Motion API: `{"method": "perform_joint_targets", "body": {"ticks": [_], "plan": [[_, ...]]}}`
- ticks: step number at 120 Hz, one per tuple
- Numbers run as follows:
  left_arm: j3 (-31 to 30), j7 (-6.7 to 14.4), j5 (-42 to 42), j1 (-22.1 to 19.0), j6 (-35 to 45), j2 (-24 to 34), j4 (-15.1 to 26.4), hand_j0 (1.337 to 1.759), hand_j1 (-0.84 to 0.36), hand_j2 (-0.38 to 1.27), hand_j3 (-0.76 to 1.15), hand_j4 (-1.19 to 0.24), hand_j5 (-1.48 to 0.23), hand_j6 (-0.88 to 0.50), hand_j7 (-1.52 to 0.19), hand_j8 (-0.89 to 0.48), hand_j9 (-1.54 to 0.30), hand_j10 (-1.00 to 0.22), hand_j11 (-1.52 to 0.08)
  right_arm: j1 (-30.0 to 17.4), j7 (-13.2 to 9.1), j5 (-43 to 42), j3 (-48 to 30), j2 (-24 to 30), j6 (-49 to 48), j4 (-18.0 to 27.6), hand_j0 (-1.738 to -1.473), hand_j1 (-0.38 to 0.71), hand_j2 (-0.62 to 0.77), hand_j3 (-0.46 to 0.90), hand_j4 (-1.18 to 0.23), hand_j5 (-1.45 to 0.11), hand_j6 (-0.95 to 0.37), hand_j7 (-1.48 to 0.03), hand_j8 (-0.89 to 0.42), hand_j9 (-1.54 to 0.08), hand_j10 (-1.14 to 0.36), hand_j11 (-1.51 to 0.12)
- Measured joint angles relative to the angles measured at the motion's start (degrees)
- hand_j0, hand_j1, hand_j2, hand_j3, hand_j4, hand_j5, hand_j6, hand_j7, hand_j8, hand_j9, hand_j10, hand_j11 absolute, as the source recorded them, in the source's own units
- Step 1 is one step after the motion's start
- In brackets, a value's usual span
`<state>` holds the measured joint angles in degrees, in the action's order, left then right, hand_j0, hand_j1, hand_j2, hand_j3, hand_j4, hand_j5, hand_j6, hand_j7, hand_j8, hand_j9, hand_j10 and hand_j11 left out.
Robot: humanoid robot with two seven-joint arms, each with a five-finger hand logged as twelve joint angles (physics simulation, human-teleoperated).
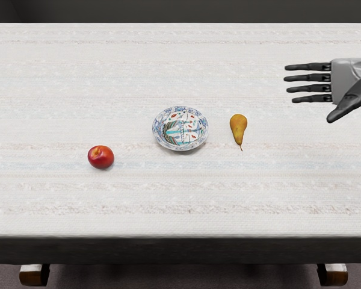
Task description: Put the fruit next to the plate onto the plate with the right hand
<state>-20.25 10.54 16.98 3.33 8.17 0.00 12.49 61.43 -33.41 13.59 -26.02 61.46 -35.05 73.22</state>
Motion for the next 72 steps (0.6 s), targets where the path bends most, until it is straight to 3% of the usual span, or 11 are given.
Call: {"method": "perform_joint_targets", "body": {"ticks": [21,37,46,59,72], "plan": [[-0.03,0.0,0.0,0.0,0.0,0.0,-0.01,1.658,0.35,0.0,0.0,0.0,0.0,0.0,0.0,0.0,0.0,0.0,0.0,0.46,0.01,0.01,-0.03,-0.49,0.0,0.26,-1.658,-0.31,-0.01,0.0,-0.03,-0.04,-0.03,-0.04,-0.03,-0.04,-0.03,-0.04],[-0.03,0.0,0.0,0.0,0.0,0.0,-0.02,1.658,0.35,0.0,0.0,0.0,0.0,0.0,0.0,0.0,0.0,0.0,0.0,3.76,-0.04,-5.15,0.5,-5.42,0.01,-0.7,-1.658,-0.31,-0.01,0.0,-0.03,-0.04,-0.03,-0.04,-0.03,-0.04,-0.03,-0.04],[-0.03,0.0,0.0,0.0,0.0,0.0,-0.02,1.658,0.35,0.0,0.0,0.0,0.0,0.0,0.0,0.0,0.0,0.0,0.0,8.88,-0.06,-9.0,5.21,-8.53,0.01,-1.14,-1.658,-0.31,-0.01,0.0,-0.03,-0.04,-0.03,-0.04,-0.03,-0.04,-0.03,-0.04],[-0.04,0.0,-0.01,0.0,0.0,0.0,-0.04,1.658,0.35,0.0,0.0,0.0,0.0,0.0,0.0,0.0,0.0,0.0,0.0,19.41,-0.19,-12.47,18.53,-13.94,0.19,-2.35,-1.658,-0.31,-0.01,0.0,-0.03,-0.04,-0.03,-0.04,-0.03,-0.04,-0.03,-0.04],[-0.04,0.0,-0.01,0.01,0.0,0.0,-0.06,1.658,0.35,0.0,0.0,0.0,0.0,0.0,0.0,0.0,0.0,0.0,0.0,25.81,-1.09,-18.07,25.81,-20.97,2.48,-6.85,-1.658,-0.31,-0.01,0.0,-0.03,-0.04,-0.03,-0.04,-0.03,-0.04,-0.03,-0.04]]}}
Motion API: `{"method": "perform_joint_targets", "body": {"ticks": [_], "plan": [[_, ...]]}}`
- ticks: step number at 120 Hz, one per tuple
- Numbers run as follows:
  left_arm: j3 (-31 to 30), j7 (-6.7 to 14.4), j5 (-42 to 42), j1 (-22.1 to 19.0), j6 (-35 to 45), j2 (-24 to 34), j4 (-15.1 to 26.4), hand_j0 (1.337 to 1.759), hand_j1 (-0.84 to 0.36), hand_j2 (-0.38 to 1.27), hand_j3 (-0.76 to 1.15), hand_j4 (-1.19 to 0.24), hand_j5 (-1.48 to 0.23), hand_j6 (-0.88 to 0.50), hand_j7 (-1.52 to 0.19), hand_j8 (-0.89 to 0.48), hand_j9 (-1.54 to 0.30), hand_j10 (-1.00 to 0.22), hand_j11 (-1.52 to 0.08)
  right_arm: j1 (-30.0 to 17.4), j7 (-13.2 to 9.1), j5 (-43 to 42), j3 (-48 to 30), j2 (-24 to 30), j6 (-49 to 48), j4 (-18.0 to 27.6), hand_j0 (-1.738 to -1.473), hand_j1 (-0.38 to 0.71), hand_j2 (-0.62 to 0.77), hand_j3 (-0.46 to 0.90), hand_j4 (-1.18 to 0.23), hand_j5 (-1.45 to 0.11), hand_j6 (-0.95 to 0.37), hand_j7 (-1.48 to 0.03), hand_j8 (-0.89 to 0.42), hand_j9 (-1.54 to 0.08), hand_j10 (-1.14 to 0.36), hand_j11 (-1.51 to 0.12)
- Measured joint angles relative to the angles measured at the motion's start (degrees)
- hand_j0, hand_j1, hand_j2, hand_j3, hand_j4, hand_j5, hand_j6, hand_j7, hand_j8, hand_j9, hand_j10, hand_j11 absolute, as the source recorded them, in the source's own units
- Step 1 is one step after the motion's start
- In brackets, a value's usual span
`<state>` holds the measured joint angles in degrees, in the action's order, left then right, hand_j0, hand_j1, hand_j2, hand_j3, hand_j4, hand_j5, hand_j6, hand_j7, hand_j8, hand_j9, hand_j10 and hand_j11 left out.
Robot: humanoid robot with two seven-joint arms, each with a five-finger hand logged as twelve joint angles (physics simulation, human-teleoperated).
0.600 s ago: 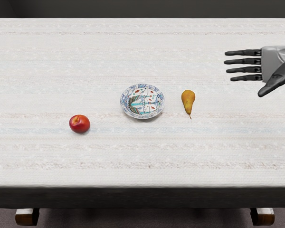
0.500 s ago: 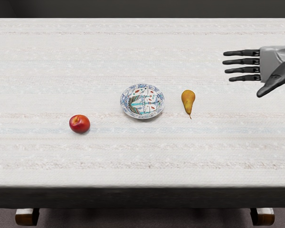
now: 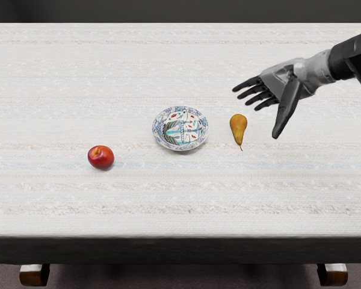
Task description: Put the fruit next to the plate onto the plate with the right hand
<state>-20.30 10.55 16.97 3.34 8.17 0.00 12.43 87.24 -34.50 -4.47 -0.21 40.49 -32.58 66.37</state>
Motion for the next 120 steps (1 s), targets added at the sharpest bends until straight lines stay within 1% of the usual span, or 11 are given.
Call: {"method": "perform_joint_targets", "body": {"ticks": [9,23,40,53,63,74,92,112,120], "plan": [[0.0,0.0,0.0,0.0,0.0,0.0,-0.01,1.658,0.35,0.0,0.0,0.0,0.0,0.0,0.0,0.0,0.0,0.0,0.0,3.27,-0.25,-6.43,2.22,-4.85,1.69,-2.44,-1.658,-0.31,-0.01,0.0,-0.03,-0.04,-0.03,-0.04,-0.03,-0.04,-0.03,-0.04],[0.0,0.0,0.0,0.0,0.0,0.0,-0.03,1.658,0.35,0.0,0.0,0.0,0.0,0.0,0.0,0.0,0.0,0.0,0.0,7.07,-0.42,-14.26,5.81,-10.51,3.4,-4.5,-1.658,-0.31,-0.01,0.0,-0.03,-0.04,-0.03,-0.04,-0.03,-0.04,-0.03,-0.04],[0.04,0.0,0.0,0.0,0.0,0.0,-0.04,1.658,0.35,0.0,0.0,0.0,0.0,0.0,0.0,0.0,0.0,0.0,0.0,8.4,-0.48,-26.59,8.09,-16.93,4.77,-5.42,-1.658,-0.31,-0.01,0.0,-0.03,-0.04,-0.03,-0.04,-0.03,-0.04,-0.03,-0.04],[0.06,0.0,0.0,-0.08,0.0,0.0,-0.04,1.658,0.35,0.0,0.0,0.0,0.0,0.0,0.0,0.0,0.0,0.0,0.0,8.61,-0.49,-32.72,10.34,-20.59,4.62,-5.5,-1.658,-0.31,-0.01,0.0,-0.03,-0.04,-0.03,-0.04,-0.03,-0.04,-0.03,-0.04],[0.07,0.0,0.0,-0.05,0.0,0.0,-0.04,1.658,0.35,0.0,0.0,0.0,0.0,0.0,0.0,0.0,0.0,0.0,0.0,8.89,-0.49,-35.59,11.73,-22.67,4.56,-5.48,-1.658,-0.31,-0.01,0.0,-0.03,-0.04,-0.03,-0.04,-0.03,-0.04,-0.03,-0.04],[0.08,0.0,0.0,-0.04,0.0,0.0,-0.04,1.658,0.35,0.0,0.0,0.0,0.0,0.0,0.0,0.0,0.0,0.0,0.0,8.22,-0.49,-38.57,13.0,-24.72,5.01,-5.81,-1.658,-0.31,-0.01,0.0,-0.03,-0.04,-0.03,-0.04,-0.03,-0.04,-0.03,-0.04],[0.08,0.0,0.0,0.0,0.0,0.0,-0.04,1.658,0.35,0.0,0.0,0.0,0.0,0.0,0.0,0.0,0.0,0.0,0.0,4.59,-0.5,-43.13,14.22,-27.84,9.07,-6.8,-1.658,-0.31,-0.01,0.0,-0.03,-0.04,-0.04,-0.04,-0.03,-0.04,-0.03,-0.04],[0.08,0.0,0.0,-0.09,0.0,0.0,-0.04,1.658,0.35,0.0,0.0,0.0,0.0,0.0,0.0,0.0,0.0,0.0,0.0,3.46,-0.5,-47.26,14.58,-29.97,12.03,-6.64,-1.658,-0.31,-0.01,0.0,-0.03,-0.04,-0.04,-0.04,-0.03,-0.04,-0.03,-0.04],[0.11,0.0,0.0,-0.09,0.0,0.0,-0.04,1.658,0.35,0.0,0.0,0.0,0.0,0.0,0.0,0.0,0.0,0.0,0.0,2.38,-0.5,-49.32,14.73,-30.72,14.91,-6.81,-1.658,-0.3,-0.01,0.0,-0.04,-0.05,-0.04,-0.05,-0.04,-0.05,-0.04,-0.05]]}}
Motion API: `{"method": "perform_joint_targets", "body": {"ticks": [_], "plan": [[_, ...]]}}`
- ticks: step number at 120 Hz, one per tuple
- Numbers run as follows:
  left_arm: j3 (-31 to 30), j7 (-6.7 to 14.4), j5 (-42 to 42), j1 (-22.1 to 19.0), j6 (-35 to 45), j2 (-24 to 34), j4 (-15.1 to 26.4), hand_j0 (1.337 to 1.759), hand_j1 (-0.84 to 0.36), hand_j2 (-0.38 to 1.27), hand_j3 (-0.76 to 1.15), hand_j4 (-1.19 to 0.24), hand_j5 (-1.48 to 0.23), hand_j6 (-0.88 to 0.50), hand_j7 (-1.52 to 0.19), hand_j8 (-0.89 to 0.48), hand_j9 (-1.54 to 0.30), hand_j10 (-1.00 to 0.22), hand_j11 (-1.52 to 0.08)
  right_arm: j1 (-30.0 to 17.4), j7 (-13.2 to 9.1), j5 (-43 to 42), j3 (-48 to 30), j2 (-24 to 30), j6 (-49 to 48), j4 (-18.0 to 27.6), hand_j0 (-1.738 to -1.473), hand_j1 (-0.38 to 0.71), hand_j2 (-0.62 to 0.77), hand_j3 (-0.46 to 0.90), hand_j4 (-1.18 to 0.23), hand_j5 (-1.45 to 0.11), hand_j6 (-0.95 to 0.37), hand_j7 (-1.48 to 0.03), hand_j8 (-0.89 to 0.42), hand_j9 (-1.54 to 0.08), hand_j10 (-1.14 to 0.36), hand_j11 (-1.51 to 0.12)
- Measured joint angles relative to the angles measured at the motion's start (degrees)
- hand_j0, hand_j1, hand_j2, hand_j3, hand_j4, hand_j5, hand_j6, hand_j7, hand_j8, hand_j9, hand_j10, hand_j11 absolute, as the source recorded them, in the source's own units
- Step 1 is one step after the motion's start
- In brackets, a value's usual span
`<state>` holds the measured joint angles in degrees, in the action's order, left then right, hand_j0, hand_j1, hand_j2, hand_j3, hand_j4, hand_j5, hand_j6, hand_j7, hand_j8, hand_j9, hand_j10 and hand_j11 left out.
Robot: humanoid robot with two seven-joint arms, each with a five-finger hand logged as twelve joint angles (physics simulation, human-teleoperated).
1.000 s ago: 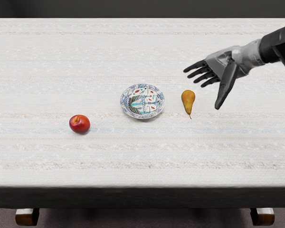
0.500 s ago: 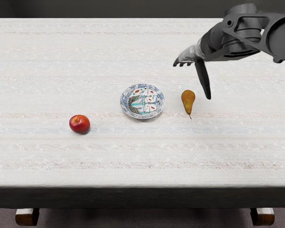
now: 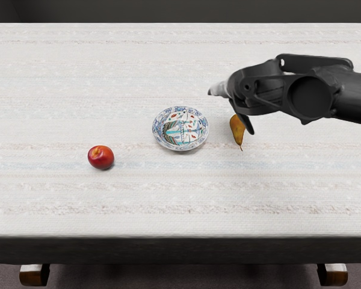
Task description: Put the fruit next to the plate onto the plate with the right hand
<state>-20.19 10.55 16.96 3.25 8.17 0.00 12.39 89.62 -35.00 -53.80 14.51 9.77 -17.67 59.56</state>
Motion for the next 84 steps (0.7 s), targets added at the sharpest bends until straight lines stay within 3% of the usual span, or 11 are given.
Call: {"method": "perform_joint_targets", "body": {"ticks": [15,35,65,84], "plan": [[0.04,0.0,0.0,0.0,0.0,0.0,0.0,1.658,0.35,0.0,0.0,0.0,0.0,0.0,0.0,0.0,0.0,0.0,0.0,-1.61,0.0,-1.97,1.06,-0.65,3.29,-0.03,-1.658,-0.23,-0.02,0.0,-0.11,-0.13,-0.11,-0.13,-0.11,-0.13,-0.1,-0.13],[0.06,0.0,0.0,0.0,0.0,0.0,0.0,1.658,0.35,0.0,0.0,0.0,0.0,0.0,0.0,0.0,0.0,0.0,0.0,-2.24,0.0,-3.81,5.23,-0.61,12.08,3.13,-1.658,-0.16,-0.03,0.0,-0.16,-0.2,-0.16,-0.2,-0.16,-0.2,-0.16,-0.2],[0.06,0.0,0.0,0.0,0.0,0.0,0.0,1.658,0.35,0.0,0.0,0.0,0.0,0.0,0.0,0.0,0.0,0.0,0.0,-4.03,0.0,-4.84,8.49,1.37,16.94,5.74,-1.658,-0.14,-0.03,0.0,-0.17,-0.22,-0.18,-0.22,-0.17,-0.22,-0.17,-0.22],[0.07,0.0,0.0,0.0,0.0,0.0,0.0,1.658,0.35,0.0,0.0,0.0,0.0,0.0,0.0,0.0,0.0,0.0,0.0,-5.44,0.0,-5.13,9.24,1.34,18.03,4.52,-1.658,-0.13,-0.04,0.0,-0.19,-0.24,-0.19,-0.24,-0.19,-0.24,-0.19,-0.24]]}}
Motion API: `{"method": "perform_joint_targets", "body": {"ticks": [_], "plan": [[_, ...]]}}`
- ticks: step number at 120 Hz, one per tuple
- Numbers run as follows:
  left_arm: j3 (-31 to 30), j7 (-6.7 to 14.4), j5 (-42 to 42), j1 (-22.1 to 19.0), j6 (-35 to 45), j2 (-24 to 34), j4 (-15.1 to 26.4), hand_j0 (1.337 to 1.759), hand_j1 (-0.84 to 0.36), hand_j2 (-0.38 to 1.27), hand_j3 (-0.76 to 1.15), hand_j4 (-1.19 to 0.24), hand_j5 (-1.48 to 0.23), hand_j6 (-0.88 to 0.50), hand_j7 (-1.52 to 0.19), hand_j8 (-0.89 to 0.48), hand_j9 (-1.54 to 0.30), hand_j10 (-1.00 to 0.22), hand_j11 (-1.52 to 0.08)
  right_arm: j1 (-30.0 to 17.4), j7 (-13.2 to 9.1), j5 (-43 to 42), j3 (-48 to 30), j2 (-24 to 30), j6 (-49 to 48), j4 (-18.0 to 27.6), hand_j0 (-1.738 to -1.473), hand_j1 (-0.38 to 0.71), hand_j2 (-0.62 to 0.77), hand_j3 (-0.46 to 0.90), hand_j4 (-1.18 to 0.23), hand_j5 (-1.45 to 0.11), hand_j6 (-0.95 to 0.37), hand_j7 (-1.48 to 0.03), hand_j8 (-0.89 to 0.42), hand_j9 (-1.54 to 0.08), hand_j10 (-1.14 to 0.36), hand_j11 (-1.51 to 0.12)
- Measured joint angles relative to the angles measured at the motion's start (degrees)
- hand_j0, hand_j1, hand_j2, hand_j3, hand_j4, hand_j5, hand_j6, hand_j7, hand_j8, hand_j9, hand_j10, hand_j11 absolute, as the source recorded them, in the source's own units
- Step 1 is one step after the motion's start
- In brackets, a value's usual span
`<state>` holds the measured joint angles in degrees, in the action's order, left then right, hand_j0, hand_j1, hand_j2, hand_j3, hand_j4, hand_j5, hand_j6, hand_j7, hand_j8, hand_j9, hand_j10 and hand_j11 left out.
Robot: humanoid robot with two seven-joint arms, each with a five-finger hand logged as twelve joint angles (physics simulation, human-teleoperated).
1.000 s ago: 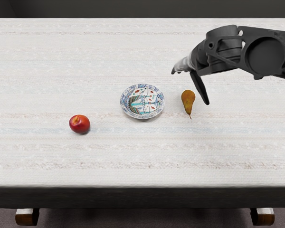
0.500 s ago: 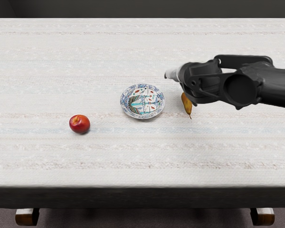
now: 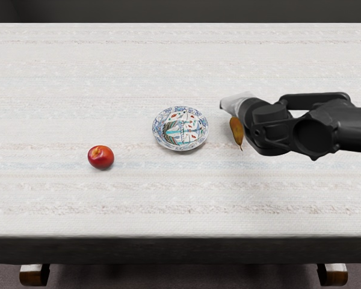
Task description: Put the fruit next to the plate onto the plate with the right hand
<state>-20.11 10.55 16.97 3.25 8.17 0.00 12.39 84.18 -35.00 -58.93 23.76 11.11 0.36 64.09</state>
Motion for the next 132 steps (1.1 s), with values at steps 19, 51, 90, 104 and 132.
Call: {"method": "perform_joint_targets", "body": {"ticks": [19,51,90,104,132], "plan": [[0.02,0.0,0.0,0.0,0.0,0.0,0.0,1.658,0.35,0.0,0.0,0.0,0.0,0.0,0.0,0.0,0.0,0.0,0.0,-1.37,0.0,-0.63,0.19,-0.27,1.15,-1.76,-1.658,-0.08,-0.04,0.0,-0.23,-0.29,-0.23,-0.29,-0.23,-0.29,-0.23,-0.29],[-0.01,0.0,0.0,0.0,0.0,0.0,0.01,1.658,0.35,0.0,0.0,0.0,0.0,0.0,0.0,0.0,0.0,0.0,0.0,-2.89,0.0,-1.79,0.14,-2.36,1.78,-4.33,-1.658,-0.01,-0.06,0.0,-0.29,-0.37,-0.29,-0.37,-0.29,-0.37,-0.28,-0.37],[-0.01,0.0,0.0,0.0,0.0,0.0,0.0,1.658,0.35,0.0,0.0,0.0,0.0,0.0,0.0,0.0,0.0,0.0,0.0,-2.72,0.0,-1.91,0.09,-5.06,1.84,-5.24,-1.658,0.03,-0.06,0.0,-0.32,-0.41,-0.32,-0.41,-0.32,-0.41,-0.32,-0.41],[-0.01,0.0,0.0,0.0,0.0,0.0,0.0,1.658,0.35,0.0,0.0,0.0,0.0,0.0,0.0,0.0,0.0,0.0,0.0,-2.86,0.0,-1.94,0.14,-5.29,1.87,-6.39,-1.658,0.04,-0.06,0.0,-0.33,-0.43,-0.33,-0.43,-0.33,-0.43,-0.33,-0.43],[-0.01,0.0,0.0,0.09,0.0,0.0,0.0,1.658,0.35,0.0,0.0,0.0,0.0,0.0,0.0,0.0,0.0,0.0,0.0,-3.77,0.0,-1.97,0.22,-5.73,1.86,-8.97,-1.658,0.07,-0.07,0.0,-0.35,-0.46,-0.35,-0.46,-0.35,-0.46,-0.35,-0.46]]}}
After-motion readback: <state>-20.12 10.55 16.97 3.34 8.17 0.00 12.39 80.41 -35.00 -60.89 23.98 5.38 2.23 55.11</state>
